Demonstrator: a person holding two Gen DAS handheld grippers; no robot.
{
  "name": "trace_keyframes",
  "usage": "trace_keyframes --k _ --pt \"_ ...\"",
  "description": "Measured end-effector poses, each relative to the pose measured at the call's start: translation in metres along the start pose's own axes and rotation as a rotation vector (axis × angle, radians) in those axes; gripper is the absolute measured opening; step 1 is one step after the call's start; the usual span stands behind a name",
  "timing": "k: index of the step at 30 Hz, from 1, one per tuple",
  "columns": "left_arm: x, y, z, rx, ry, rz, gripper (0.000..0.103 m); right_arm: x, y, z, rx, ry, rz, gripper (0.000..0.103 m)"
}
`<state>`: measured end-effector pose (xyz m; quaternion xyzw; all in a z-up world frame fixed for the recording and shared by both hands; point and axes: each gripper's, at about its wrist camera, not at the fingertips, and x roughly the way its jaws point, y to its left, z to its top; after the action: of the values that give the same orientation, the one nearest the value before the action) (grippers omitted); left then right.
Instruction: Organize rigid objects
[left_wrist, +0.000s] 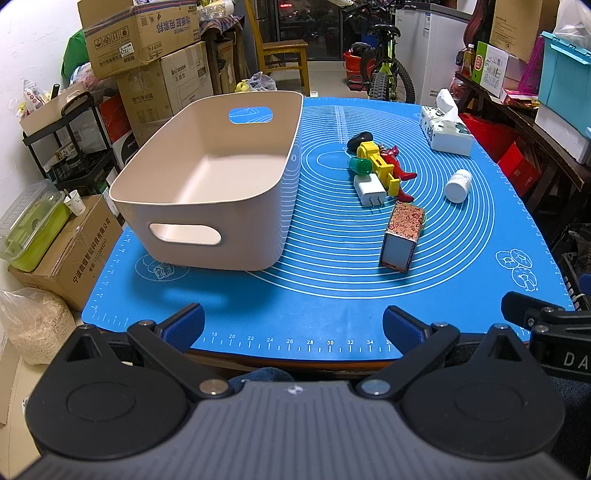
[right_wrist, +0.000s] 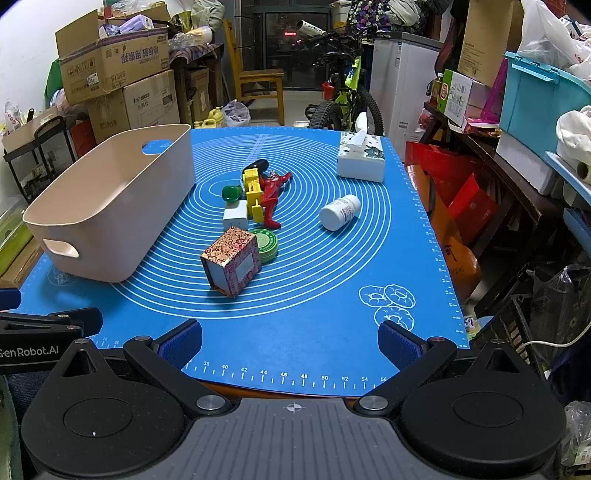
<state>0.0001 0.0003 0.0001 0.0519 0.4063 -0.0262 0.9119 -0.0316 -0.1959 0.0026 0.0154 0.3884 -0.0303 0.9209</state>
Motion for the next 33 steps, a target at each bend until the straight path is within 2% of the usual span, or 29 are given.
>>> trace_keyframes --k 13,20,27,33 --pt "0.001 -0.001 -0.001 0.003 0.007 0.010 0.101 -0.002 0.002 0.004 0.007 0.009 0.023 0.101" --pt "-0.002 0.010 0.012 -0.041 0.036 0.001 0.101 -0.006 0.010 0.019 -0.068 -0.007 0.028 0.101" --pt "-0.005 0.040 0.054 -0.064 -0.007 0.018 0.102 -0.005 0.012 0.060 -0.050 -0.073 0.040 0.101" --pt "0.010 0.074 0.095 -0.070 -0.039 0.040 0.102 0.018 0.022 0.091 -0.028 -0.078 0.051 0.101"
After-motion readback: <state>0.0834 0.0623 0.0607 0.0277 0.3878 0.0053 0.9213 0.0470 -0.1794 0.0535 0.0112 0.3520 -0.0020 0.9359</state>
